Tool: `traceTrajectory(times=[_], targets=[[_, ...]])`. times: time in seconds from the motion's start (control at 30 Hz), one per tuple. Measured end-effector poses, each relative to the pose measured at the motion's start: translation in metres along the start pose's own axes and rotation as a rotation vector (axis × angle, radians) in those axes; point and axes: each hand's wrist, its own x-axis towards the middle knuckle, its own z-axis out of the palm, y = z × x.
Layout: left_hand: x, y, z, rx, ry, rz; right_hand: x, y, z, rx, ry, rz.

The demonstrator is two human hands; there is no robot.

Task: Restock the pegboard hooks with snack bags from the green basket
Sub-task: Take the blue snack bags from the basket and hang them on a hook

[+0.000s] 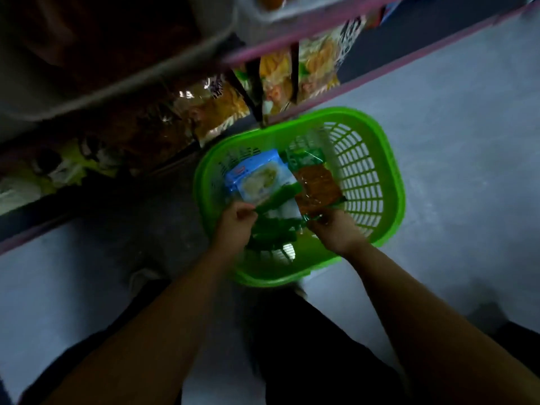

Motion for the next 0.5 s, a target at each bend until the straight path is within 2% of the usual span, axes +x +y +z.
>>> traceTrajectory(times=[0.13, 0.27, 0.37, 0.43, 0.5], targets=[[0.085, -0.022, 0.026, 0.199, -0.027, -0.09, 0.099, 0.015, 0.029, -0.099, 0.03, -0.025], [0.134, -0.027, 0.046, 0.163, -0.025, -0.126, 0.172, 0.01, 0.045, -0.004, 0.079, -0.049], [0.152, -0.024, 0.053, 0.113, 0.066, -0.136, 0.192, 0.009, 0.047, 0.031, -0.017, -0.078], [0.155, -0.028, 0.055, 0.185, 0.124, -0.133, 0.19, 0.017, 0.029, -0.104, -0.083, -0.093], [0.151, -0.038, 0.061, 0.306, 0.094, -0.155, 0.18, 0.033, 0.004, -0.225, -0.08, -0.04]])
